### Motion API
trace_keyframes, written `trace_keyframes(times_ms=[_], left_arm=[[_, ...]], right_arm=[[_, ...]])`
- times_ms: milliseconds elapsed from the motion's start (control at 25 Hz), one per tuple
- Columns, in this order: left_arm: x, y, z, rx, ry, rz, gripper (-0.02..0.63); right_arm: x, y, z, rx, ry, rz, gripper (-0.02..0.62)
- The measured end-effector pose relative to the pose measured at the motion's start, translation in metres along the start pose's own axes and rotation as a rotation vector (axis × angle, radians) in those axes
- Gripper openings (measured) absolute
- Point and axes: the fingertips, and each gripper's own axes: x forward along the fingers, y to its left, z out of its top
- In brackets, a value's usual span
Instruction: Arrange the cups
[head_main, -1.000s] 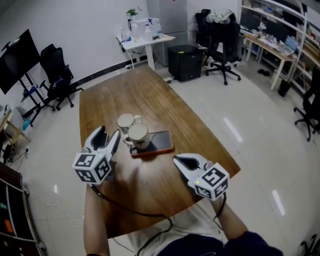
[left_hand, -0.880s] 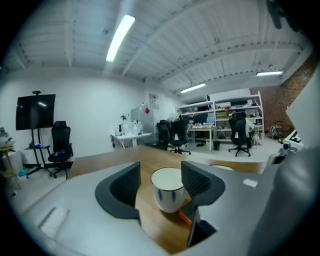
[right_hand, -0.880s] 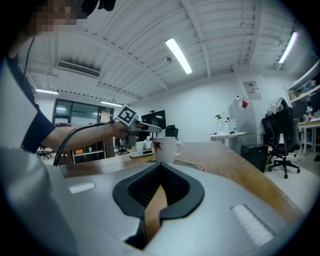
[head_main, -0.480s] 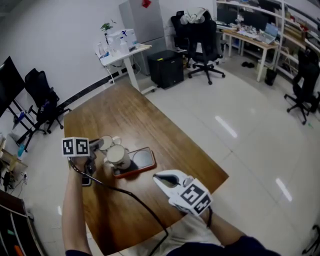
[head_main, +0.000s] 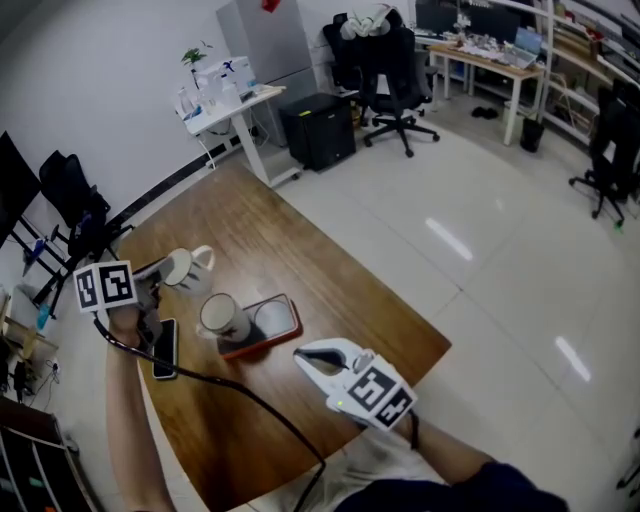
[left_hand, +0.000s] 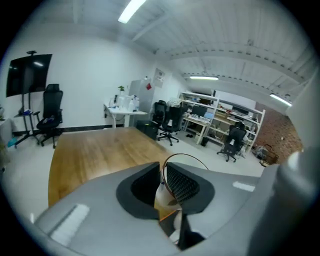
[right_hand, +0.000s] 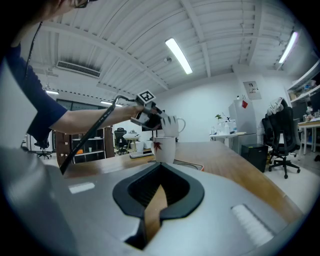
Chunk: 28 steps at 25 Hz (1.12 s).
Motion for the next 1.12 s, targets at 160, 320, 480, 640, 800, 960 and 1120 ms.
trace_keyframes(times_ms=[160,320,480,640,800,960,1120], left_arm=[[-0.007,-0.089,0.011,0.136,0.038,-0.142,0.046],[0.019,-0.147,-0.010,0.200,0.118,-0.240,0.044],[0.044,-0.156,-0.032,0.301,0.204,-0.209,0.046],[0.058,-0.154,-0.044,0.395,0.296,-0.162,0.046],[0.074,-0.148,-0.056,0.466,0.396,-0.164,0.046],[0.090,-0.145,-0.074,0.459,0.460,-0.183,0.046],[0.096,-0.142,-0.084,0.463,0.485,-0.170,0.046]], right_arm=[[0.001,0.002,0.001,0.001,0.009,-0.001,0.000],[0.003,0.000,-0.001,0.002,0.001,-0.004,0.000],[0.006,0.002,0.000,0.004,0.007,-0.001,0.000],[0.006,0.004,0.001,0.005,0.009,-0.001,0.000],[0.010,0.006,0.000,0.012,0.007,-0.001,0.000],[0.009,0.006,-0.003,0.010,0.011,-0.001,0.000],[0.006,0.008,0.000,0.013,0.005,-0.001,0.000]])
